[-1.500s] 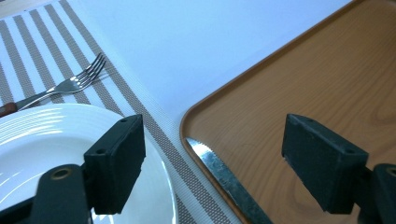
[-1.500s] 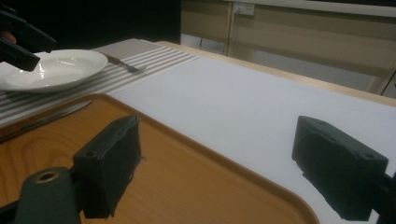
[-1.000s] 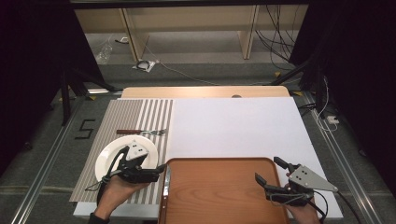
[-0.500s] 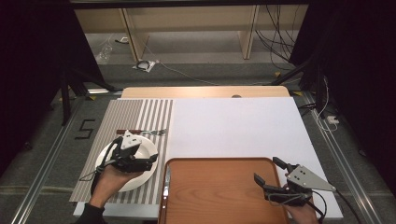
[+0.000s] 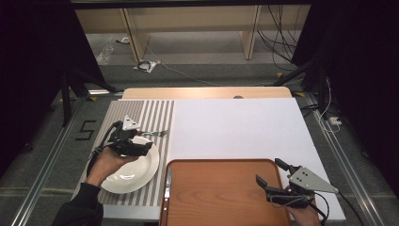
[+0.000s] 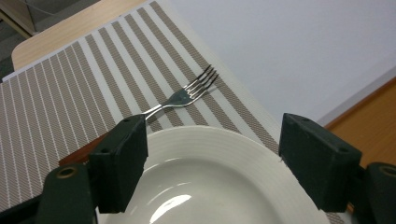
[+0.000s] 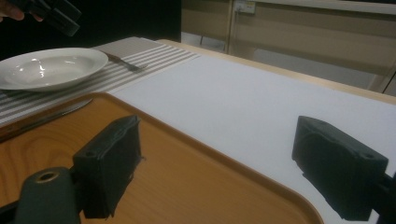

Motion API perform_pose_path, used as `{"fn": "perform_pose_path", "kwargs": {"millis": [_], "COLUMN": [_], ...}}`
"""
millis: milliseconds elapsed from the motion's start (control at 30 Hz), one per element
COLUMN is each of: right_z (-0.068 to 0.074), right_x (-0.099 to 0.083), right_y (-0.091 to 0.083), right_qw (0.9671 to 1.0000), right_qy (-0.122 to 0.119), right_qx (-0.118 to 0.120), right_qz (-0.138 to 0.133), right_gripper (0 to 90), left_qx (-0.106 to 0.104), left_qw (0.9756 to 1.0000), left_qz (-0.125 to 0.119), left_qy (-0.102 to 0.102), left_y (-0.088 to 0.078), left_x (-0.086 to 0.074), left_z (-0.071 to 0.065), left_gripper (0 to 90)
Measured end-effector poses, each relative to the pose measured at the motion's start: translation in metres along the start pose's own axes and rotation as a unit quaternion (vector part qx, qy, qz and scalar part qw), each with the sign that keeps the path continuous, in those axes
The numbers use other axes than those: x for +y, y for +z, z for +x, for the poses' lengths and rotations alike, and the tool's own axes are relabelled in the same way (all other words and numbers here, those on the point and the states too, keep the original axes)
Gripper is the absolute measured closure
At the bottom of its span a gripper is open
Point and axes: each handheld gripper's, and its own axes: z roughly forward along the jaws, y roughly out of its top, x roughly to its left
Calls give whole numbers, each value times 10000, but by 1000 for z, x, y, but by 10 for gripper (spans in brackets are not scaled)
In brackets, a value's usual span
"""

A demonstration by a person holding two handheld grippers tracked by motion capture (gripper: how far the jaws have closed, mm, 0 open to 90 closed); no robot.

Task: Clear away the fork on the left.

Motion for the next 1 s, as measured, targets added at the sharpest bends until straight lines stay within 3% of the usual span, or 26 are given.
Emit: {"fn": "perform_pose_path", "kwargs": {"millis": [600, 1000], "right_z": [-1, -1], "right_x": [0, -1], "right_y": [1, 1], "right_qw": [10000, 10000], "right_qy": [-22, -18], "right_qx": [23, 19], "right_qz": [33, 84], "right_gripper": [164, 164], "left_qx": [36, 7], "left_qw": [9986, 9961], "left_qz": [523, 884], "left_qy": [91, 87], "left_y": [38, 62], "left_x": [21, 30], "left_z": [35, 55], "left_gripper": [246, 252]}}
